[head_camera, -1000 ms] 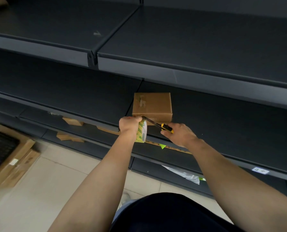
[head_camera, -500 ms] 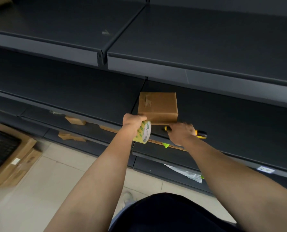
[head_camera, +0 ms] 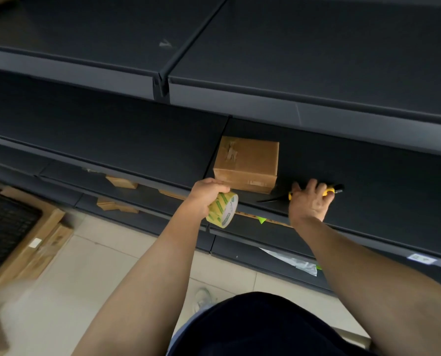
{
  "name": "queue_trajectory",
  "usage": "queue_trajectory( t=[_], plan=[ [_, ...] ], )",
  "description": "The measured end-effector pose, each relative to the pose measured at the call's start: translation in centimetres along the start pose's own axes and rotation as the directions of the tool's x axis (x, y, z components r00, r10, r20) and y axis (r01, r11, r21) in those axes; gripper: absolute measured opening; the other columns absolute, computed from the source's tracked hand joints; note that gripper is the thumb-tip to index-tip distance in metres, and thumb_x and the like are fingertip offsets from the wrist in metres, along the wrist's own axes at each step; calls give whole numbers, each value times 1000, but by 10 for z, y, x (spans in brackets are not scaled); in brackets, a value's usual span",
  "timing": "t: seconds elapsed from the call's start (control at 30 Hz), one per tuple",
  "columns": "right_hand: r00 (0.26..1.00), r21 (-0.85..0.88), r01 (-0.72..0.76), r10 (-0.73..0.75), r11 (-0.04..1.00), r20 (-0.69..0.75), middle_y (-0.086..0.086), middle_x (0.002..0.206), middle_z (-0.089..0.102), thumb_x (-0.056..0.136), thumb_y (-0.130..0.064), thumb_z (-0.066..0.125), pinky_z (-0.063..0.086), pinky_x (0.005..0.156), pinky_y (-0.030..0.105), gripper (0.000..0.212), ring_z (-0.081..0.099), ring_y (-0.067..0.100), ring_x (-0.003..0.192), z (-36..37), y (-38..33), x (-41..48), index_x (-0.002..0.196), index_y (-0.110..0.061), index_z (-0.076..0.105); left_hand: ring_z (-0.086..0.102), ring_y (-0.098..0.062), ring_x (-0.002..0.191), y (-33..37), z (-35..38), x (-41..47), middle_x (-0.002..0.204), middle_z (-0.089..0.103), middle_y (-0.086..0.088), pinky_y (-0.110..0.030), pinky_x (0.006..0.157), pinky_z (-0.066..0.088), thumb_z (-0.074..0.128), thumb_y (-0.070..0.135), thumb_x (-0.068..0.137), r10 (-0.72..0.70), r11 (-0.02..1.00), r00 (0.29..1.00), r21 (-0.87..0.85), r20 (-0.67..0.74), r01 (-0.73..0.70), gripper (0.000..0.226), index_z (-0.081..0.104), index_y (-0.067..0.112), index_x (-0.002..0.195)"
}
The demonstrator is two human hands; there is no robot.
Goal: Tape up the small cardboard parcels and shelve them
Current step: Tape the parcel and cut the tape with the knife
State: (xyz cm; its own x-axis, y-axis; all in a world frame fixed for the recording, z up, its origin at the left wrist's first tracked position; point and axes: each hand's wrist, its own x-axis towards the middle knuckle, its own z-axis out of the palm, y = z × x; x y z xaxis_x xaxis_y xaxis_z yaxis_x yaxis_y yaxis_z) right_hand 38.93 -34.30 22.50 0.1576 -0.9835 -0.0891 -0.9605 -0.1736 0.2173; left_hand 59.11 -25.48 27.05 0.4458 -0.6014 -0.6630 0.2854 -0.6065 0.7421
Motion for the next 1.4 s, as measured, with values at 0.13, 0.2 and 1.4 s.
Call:
queue_trajectory(
  t=[0.13,0.2,1.4],
  plan=[
    [996,191,-88,84,978,25,16,133,31,95,-12,40,36,93,44,48,34,36,118,4,2,6,142,-16,34,64,-22,78,-4,3,-2,88,67,-7,-32,73,54,65,0,83,11,1000,999,-27,48,-9,14,68,13,88],
    [994,324,-103,86,940,68,19,138,27,96,-10,40,37,96,45,49,30,39,123,4,-1,7,143,-9,30,65,-23,82,-5,6,-3,96,68,-10,-31,73,54,60,-1,86,13,1000,998,-27,69,-11,21,70,10,100],
    [844,953,-280,-443,112,300,0,70,70,87,-7,61,49,52,15,9,67,8,60,-74,-78,-59,83,-13,67,58,-16,101,7,-9,-19,110,60,-5,-23,86,44,66,6,86,381,907,919,235,-99,-350,10,66,11,77]
  ],
)
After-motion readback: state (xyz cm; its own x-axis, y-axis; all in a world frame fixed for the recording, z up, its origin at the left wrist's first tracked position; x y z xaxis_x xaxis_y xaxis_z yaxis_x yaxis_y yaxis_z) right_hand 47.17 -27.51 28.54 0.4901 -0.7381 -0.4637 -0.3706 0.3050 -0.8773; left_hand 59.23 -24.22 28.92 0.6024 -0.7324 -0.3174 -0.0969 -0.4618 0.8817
